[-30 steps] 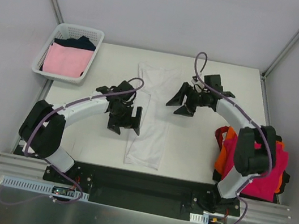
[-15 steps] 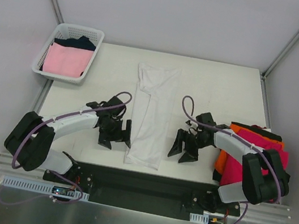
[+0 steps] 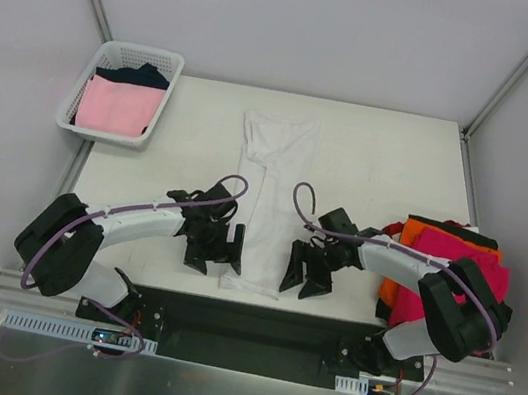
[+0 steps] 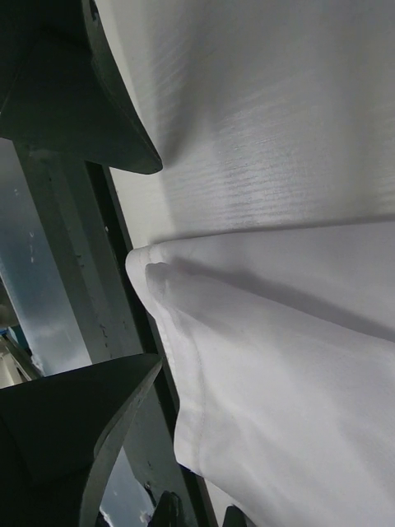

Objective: Fold and stack the t-shirts

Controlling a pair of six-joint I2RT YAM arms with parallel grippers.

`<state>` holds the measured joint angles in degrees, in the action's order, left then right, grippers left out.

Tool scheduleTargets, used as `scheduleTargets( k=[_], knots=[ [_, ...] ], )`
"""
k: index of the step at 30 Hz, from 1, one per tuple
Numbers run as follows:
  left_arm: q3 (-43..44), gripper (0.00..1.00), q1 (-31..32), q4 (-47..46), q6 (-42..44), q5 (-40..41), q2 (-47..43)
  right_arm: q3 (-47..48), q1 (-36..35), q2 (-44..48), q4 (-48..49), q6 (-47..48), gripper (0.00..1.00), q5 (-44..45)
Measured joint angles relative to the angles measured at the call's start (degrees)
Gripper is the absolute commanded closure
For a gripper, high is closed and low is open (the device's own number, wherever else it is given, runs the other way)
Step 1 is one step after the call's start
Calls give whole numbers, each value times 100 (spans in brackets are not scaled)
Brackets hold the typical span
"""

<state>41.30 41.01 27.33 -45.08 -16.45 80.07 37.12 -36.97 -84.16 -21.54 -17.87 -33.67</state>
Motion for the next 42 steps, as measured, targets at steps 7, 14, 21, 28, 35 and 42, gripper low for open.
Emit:
scheduleTargets(
  k=[7, 14, 21, 28, 35, 42],
  knots=[
    [-83, 11, 101, -140, -146, 2, 9, 258, -463, -413, 407, -496, 36, -15],
    [-140, 52, 101, -153, -201, 33, -11, 564, -734, -699, 588, -761, 39, 151],
    [-120, 67, 103, -162, -153, 42, -57, 680, -852, -763, 595, -850, 41, 354],
    [-105, 64, 103, -164, -157, 37, -70, 691, -933, -763, 623, -931, 42, 457],
    [-197, 50, 103, -323, -197, -11, -57, 691, -1021, -763, 682, -1003, 42, 518],
    [-391, 44, 136, -549, -256, -236, 4, 675, -1119, -745, 765, -1067, 42, 588]
  ],
)
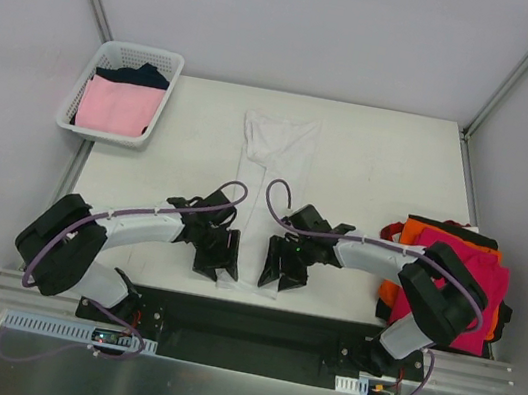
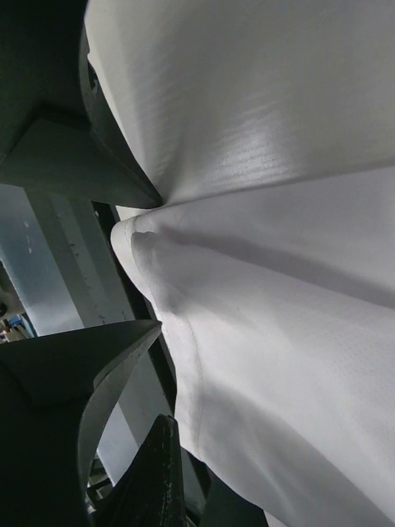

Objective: Fold and stack the t-shirts

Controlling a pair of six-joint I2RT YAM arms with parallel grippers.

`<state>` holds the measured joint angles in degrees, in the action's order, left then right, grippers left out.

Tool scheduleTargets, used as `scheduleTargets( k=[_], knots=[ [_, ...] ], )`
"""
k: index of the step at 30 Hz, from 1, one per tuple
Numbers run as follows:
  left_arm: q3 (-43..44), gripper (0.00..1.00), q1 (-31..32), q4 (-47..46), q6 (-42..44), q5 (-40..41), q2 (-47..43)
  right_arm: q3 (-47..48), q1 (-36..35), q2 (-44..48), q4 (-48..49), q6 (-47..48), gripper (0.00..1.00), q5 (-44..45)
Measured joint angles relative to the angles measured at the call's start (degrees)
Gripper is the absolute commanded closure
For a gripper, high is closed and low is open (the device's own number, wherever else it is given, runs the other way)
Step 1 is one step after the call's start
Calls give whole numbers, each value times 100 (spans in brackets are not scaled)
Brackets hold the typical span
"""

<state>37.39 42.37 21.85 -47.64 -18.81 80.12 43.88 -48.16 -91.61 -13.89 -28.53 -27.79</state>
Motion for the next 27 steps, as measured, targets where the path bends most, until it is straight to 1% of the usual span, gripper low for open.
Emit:
scheduleTargets(
  k=[1, 5, 6, 8, 9, 10, 11, 12, 13, 14, 16, 20, 27],
  knots=[
    [0, 46, 7, -46, -2, -26, 17, -20, -4, 20, 17, -4, 42, 9],
    [-7, 61, 72, -181, -83, -70, 87, -59, -11, 52, 68, -26, 42, 22],
    [-7, 68, 79, -201, -101, -68, 109, -61, -11, 55, 68, -26, 43, 24],
    [-9, 74, 111, -232, -127, -48, 131, -61, -11, 55, 68, -37, 43, 31],
    [-15, 80, 122, -245, -129, -44, 133, -61, -13, 55, 66, -39, 43, 37],
    [-22, 83, 122, -254, -133, -39, 133, -61, -15, 55, 66, -42, 45, 42],
    [-28, 86, 122, -262, -142, -37, 133, -61, -15, 57, 66, -42, 49, 46],
    [-39, 88, 122, -273, -140, -37, 131, -61, -15, 59, 59, -39, 56, 63],
    [-48, 92, 120, -275, -142, -35, 131, -70, -17, 59, 61, -35, 85, 87],
    [-59, 92, 120, -280, -144, -33, 131, -85, -22, 59, 63, -13, 98, 131],
    [-61, 96, 120, -278, -149, -37, 129, -140, -42, 44, 46, 42, 99, 299],
    [-63, 97, 138, -295, -155, -39, 122, -179, -48, 9, 15, 26, 99, 319],
    [-63, 86, 157, -297, -160, -46, 118, -177, -48, 9, 11, 26, 99, 321]
  ],
)
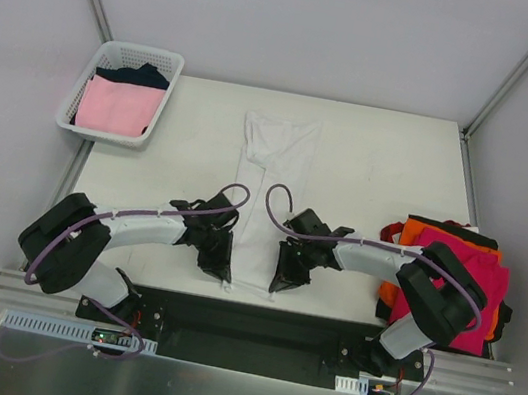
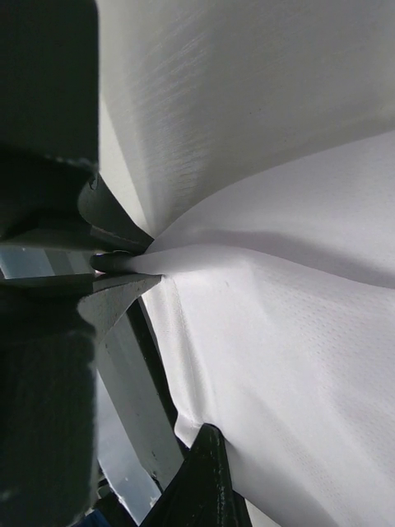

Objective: Fold and stack the t-shirts

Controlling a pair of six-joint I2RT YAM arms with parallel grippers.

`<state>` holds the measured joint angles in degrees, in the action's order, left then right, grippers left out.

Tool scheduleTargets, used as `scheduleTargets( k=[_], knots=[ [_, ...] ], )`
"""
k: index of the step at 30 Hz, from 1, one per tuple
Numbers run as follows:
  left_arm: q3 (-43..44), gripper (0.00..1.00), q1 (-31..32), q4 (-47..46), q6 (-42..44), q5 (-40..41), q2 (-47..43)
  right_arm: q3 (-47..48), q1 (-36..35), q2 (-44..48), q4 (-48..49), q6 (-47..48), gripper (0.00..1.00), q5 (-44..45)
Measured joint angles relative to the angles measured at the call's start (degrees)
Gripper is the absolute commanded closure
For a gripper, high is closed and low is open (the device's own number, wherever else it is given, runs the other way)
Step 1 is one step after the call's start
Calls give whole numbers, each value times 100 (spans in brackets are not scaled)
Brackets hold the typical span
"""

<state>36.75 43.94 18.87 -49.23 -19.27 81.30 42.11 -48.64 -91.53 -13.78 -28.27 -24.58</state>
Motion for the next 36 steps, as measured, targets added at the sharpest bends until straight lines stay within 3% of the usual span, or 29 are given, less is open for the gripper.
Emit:
scheduleTargets(
  k=[6, 18, 29, 36],
  knots=[
    [234, 85, 2, 282, 35, -13, -85, 260, -15, 0, -487, 103, 99, 264],
    [1537, 84, 2, 977, 398, 28, -87, 1725, 46, 9, -1880, 481, 99, 876],
    [2671, 84, -28, 1541, 855, 192, 358, 2240, 772, 39, -2577, 756, 99, 1038],
    [3307, 84, -391, 1788, 1137, 205, 658, 2734, 1141, 39, -2793, 1008, 99, 1027]
  ],
)
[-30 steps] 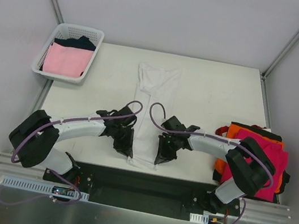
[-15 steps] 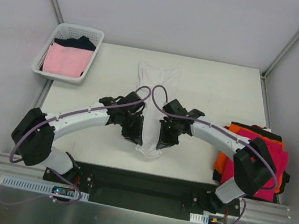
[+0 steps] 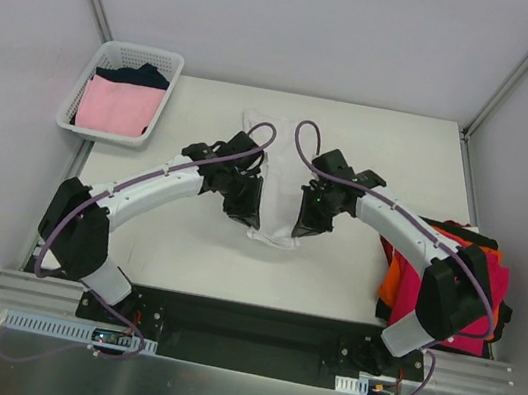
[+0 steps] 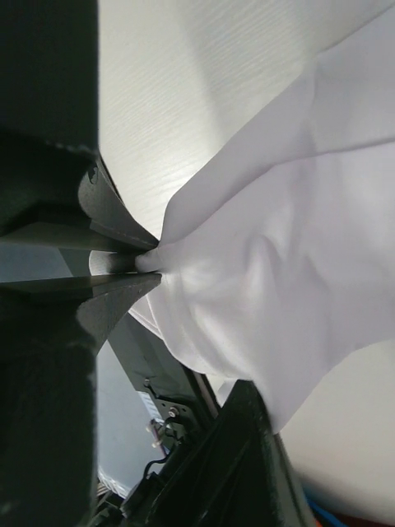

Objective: Fold and stack the t-shirts

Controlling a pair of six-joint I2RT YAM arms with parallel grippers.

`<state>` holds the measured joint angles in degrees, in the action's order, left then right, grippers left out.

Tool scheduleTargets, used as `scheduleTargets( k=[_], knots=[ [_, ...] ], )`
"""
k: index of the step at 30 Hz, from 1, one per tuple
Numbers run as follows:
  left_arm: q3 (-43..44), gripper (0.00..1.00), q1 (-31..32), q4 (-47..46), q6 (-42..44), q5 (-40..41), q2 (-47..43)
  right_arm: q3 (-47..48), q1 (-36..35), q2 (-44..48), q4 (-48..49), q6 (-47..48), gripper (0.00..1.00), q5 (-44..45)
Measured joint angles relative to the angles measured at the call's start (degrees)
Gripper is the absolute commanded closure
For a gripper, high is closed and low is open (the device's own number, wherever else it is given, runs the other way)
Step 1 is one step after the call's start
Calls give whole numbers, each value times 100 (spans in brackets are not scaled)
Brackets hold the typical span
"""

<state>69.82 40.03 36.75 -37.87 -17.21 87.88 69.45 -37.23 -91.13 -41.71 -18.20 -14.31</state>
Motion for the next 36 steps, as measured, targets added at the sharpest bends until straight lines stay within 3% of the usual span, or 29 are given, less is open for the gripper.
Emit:
scheduleTargets(
  k=[11, 24, 36],
  knots=[
    [938, 84, -656, 286, 417, -63, 848, 949, 625, -498, -313, 354, 99, -308],
    [2918, 84, -1368, 590, 776, -378, 2402, 2544, 1381, -1930, -538, 592, 99, -1202],
    [4030, 83, -1790, 990, 1003, -643, 3464, 3552, 1672, -3049, -483, 531, 99, -1873]
  ],
)
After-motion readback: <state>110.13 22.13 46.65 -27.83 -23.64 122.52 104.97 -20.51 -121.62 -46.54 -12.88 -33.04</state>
